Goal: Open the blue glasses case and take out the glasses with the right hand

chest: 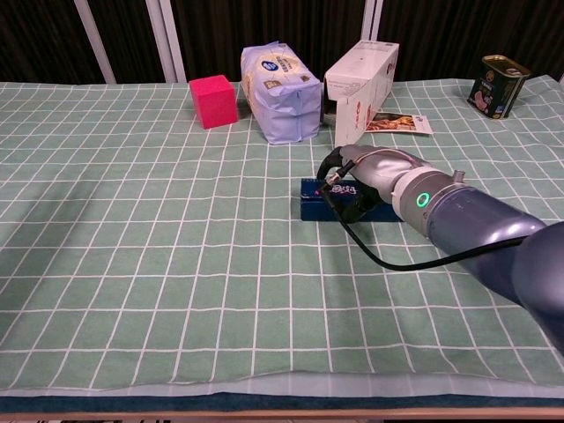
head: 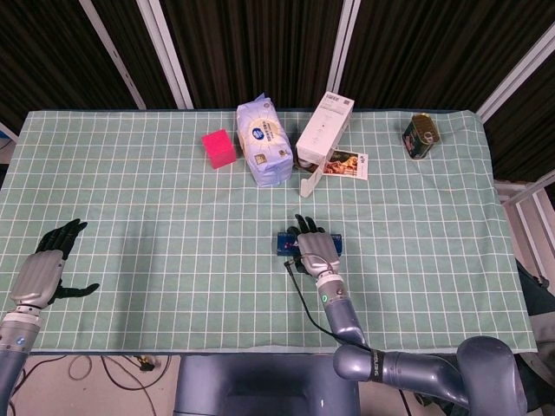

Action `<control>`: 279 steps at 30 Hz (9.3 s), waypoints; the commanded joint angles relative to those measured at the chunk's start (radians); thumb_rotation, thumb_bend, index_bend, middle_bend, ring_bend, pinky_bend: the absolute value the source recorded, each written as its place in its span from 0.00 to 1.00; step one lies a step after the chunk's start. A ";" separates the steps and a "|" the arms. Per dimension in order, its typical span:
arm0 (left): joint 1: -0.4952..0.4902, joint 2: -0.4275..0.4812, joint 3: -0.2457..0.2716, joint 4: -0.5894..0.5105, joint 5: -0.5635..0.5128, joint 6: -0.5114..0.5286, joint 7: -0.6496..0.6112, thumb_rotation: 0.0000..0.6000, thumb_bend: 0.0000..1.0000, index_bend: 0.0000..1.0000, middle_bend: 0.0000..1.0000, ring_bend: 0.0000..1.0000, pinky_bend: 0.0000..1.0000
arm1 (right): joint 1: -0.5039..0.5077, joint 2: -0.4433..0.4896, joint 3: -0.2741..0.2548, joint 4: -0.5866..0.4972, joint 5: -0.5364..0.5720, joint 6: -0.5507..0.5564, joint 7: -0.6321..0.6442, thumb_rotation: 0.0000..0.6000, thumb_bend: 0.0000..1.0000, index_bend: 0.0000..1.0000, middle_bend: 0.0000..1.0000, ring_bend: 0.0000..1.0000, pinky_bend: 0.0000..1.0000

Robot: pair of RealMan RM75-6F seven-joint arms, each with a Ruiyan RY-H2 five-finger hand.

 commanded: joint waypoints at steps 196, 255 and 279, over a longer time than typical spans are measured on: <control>0.006 0.008 -0.010 -0.010 -0.011 0.006 -0.025 1.00 0.00 0.00 0.00 0.00 0.00 | 0.010 0.266 0.053 -0.245 0.476 0.165 -0.133 1.00 0.44 0.25 0.87 0.94 0.99; 0.004 0.003 -0.015 -0.011 -0.028 -0.003 -0.032 1.00 0.00 0.00 0.00 0.00 0.00 | 0.064 0.197 0.099 -0.089 0.565 0.114 -0.142 1.00 0.51 0.44 0.90 0.96 0.99; 0.004 0.007 -0.017 -0.015 -0.033 -0.007 -0.037 1.00 0.00 0.00 0.00 0.00 0.00 | 0.059 0.198 0.100 -0.095 0.547 0.111 -0.125 1.00 0.52 0.55 0.90 0.96 0.99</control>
